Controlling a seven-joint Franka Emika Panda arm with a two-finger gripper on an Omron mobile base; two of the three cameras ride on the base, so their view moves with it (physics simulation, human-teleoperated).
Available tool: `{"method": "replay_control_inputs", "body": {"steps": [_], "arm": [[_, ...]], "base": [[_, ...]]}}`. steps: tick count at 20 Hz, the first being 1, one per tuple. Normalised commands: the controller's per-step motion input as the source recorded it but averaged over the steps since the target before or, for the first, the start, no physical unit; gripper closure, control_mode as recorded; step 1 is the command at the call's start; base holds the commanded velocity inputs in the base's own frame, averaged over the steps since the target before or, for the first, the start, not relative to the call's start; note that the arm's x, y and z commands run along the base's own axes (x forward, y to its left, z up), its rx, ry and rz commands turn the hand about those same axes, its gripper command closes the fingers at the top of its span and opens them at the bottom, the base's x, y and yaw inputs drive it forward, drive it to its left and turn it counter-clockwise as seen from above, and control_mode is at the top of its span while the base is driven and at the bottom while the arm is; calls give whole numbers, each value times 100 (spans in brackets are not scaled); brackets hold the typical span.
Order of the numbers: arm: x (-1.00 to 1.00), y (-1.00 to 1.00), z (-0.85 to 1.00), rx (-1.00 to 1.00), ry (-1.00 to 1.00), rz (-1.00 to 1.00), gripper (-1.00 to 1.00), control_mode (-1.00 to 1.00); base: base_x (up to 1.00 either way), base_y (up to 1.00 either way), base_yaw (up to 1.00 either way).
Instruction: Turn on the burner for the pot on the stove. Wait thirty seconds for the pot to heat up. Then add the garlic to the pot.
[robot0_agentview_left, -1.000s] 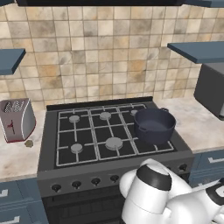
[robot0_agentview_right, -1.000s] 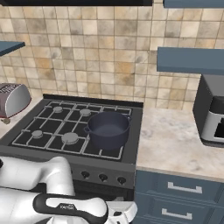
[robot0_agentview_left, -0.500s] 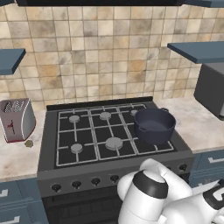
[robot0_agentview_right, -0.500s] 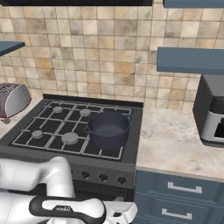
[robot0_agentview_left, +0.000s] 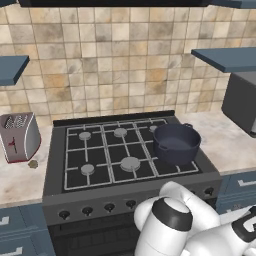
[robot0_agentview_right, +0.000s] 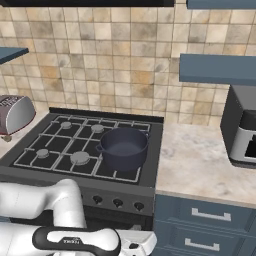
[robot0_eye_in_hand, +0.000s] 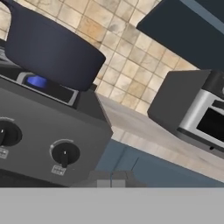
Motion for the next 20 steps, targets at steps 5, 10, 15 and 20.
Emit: {"method": "replay_control_inputs", "body": {"steps": [5,10,15,20], "arm": [[0,0,0,0,-1,0,100,-100],[0,0,0,0,-1,0,100,-100],[0,0,0,0,-1,0,100,-100],[0,0,0,0,-1,0,100,-100]], "base": [[0,0,0],[0,0,0],[0,0,0],[0,0,0]]}}
